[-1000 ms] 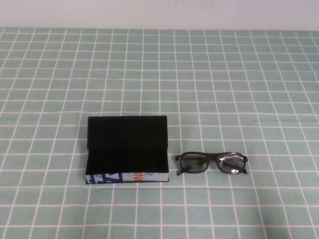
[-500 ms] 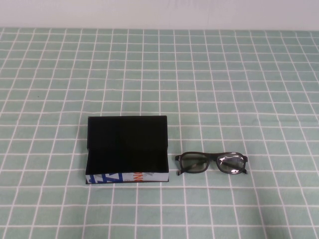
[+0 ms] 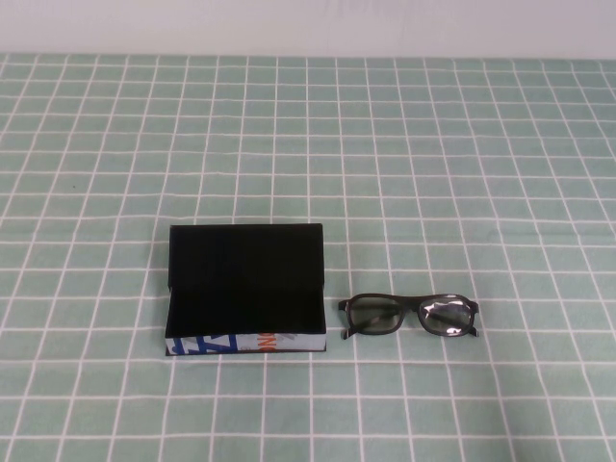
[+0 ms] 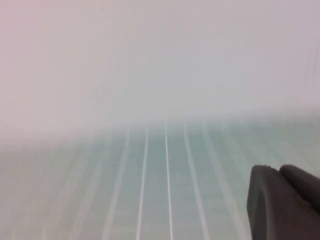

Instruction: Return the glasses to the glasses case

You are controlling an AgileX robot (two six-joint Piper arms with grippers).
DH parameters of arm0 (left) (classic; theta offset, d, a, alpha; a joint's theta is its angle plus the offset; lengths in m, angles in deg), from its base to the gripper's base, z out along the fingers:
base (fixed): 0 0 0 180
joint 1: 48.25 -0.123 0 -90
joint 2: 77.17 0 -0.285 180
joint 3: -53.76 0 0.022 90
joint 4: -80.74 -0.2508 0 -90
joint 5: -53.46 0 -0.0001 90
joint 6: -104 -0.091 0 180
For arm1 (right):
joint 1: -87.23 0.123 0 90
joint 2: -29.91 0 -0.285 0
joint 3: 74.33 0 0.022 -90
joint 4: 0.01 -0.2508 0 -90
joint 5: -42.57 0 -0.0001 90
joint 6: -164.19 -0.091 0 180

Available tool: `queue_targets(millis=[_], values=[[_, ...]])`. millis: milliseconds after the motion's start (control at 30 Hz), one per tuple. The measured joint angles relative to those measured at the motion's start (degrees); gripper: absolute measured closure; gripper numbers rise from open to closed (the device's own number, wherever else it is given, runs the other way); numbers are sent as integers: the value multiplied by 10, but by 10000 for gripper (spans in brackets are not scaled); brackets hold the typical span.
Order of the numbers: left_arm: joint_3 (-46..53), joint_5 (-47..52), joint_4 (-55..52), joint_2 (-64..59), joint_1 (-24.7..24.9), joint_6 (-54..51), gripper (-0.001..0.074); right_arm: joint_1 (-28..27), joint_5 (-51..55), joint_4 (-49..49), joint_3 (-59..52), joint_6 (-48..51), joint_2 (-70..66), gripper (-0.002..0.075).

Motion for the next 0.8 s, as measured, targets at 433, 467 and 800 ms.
queue_targets(millis=[433,467,800], values=[[0,-384,-4,0,0,2,737,0,0,-48,206,-1,-12,739],[0,-389,-4,0,0,3,737,0,-1,-51,228,-5,-21,739],[-38,-441,128,0,0,33,737,-1,169,-58,484,-58,-152,739]])
